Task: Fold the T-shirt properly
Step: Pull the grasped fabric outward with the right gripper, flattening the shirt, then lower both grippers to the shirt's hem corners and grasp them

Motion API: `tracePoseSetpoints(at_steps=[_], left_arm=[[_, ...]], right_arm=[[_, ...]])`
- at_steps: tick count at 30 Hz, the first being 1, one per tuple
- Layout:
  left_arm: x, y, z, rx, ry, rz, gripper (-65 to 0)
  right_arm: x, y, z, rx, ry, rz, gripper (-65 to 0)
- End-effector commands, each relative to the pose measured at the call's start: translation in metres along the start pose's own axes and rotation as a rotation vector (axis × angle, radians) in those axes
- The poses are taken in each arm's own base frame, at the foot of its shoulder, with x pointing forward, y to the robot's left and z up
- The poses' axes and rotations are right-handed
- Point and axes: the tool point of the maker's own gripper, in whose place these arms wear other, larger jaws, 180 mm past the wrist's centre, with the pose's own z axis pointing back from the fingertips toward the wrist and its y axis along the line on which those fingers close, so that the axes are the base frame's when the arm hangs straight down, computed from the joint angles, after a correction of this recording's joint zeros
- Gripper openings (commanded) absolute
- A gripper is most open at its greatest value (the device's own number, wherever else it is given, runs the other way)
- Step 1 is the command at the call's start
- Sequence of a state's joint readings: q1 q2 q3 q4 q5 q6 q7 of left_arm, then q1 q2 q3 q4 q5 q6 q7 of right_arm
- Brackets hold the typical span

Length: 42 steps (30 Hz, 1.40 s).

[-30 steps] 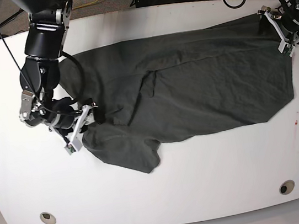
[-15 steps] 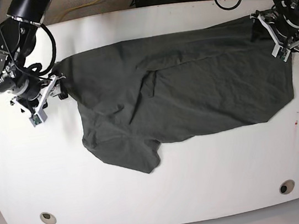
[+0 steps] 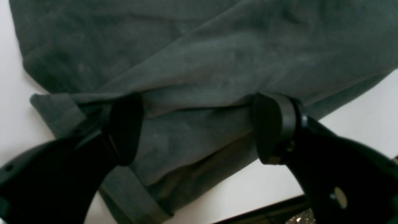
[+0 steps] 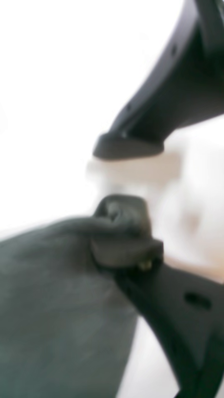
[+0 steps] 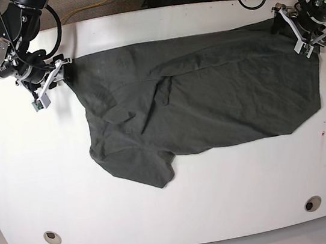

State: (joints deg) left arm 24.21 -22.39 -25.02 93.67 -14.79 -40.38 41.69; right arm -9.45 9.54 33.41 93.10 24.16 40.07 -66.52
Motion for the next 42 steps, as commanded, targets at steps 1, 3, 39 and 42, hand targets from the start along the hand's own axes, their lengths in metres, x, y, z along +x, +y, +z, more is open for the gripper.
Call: tracePoseSetpoints(at_steps=[1,3,39,42], left_arm=[[-0.008,0.010,0.004,0.037,0.052,-0.031,-13.9],[-0.008,0.015,0.005,0.042,0.056,-0.042,-13.9],[-0.002,0.025,0.048,0.127,0.039,-0.126,-13.9],[0.010,0.026,0.053,0.141,0.005,-0.139,-13.9]], right_arm=[[-0.005,-0.005,-0.006,0.002,0.011,-0.018,-45.8],[-0.012,-0.005,-0.012,0.017,0.024,-0.043,-54.1],[-0.061,-0.042,0.051,-0.152,0.136,0.037,-59.3],[-0.061,-0.039,0.049,-0.146,0.134,0.033,-59.3]])
